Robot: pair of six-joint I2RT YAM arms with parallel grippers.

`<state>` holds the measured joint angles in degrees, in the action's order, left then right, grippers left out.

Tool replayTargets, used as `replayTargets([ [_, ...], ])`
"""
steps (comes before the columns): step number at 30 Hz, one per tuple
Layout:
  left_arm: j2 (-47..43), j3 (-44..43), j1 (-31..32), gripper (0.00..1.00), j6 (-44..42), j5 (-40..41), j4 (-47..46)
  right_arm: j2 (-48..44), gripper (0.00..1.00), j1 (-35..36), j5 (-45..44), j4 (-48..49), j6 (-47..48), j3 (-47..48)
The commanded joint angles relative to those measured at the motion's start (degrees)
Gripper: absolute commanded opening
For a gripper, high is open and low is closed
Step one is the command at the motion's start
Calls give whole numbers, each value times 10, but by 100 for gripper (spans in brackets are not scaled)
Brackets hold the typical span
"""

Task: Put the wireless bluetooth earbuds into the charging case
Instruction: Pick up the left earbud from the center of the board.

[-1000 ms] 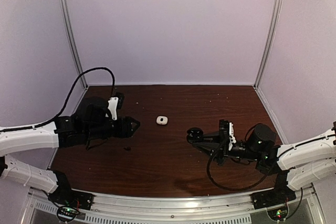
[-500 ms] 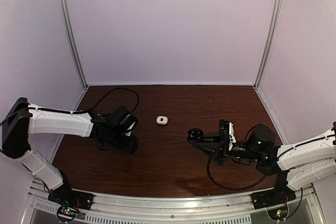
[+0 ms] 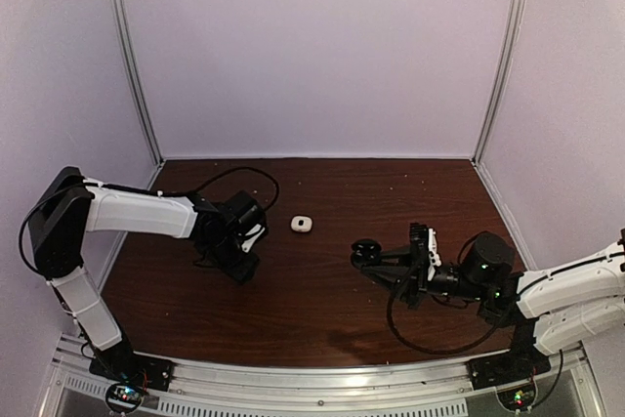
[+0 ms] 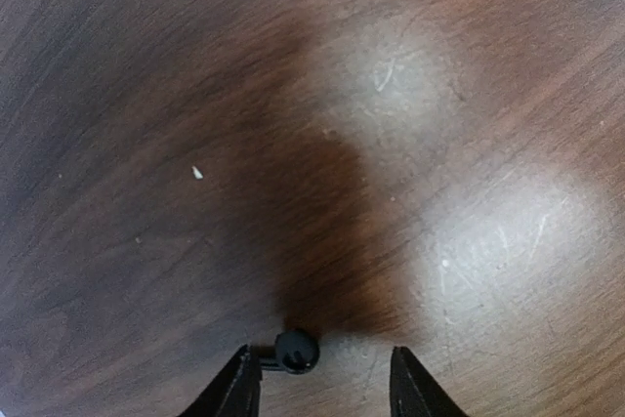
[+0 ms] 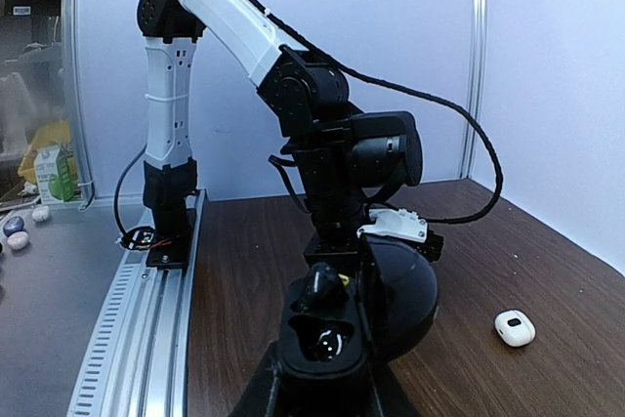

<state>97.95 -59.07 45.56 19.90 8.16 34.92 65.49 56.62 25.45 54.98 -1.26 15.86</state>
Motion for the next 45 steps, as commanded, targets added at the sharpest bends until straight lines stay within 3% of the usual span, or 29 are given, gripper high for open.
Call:
replayTargets([
  [1, 12, -11, -19, 46, -39, 4, 18, -16, 0, -4, -10, 4, -5, -9],
  [30, 39, 7, -95, 24, -71, -73, -5, -18, 0, -11, -13, -3, -5, -7],
  [39, 26, 11, -95, 28, -63, -78, 14, -17, 0, -11, -11, -4, -3, -5],
  [45, 31, 13, -95, 24, -74, -74, 20, -16, 0, -11, -11, -4, -4, -4],
])
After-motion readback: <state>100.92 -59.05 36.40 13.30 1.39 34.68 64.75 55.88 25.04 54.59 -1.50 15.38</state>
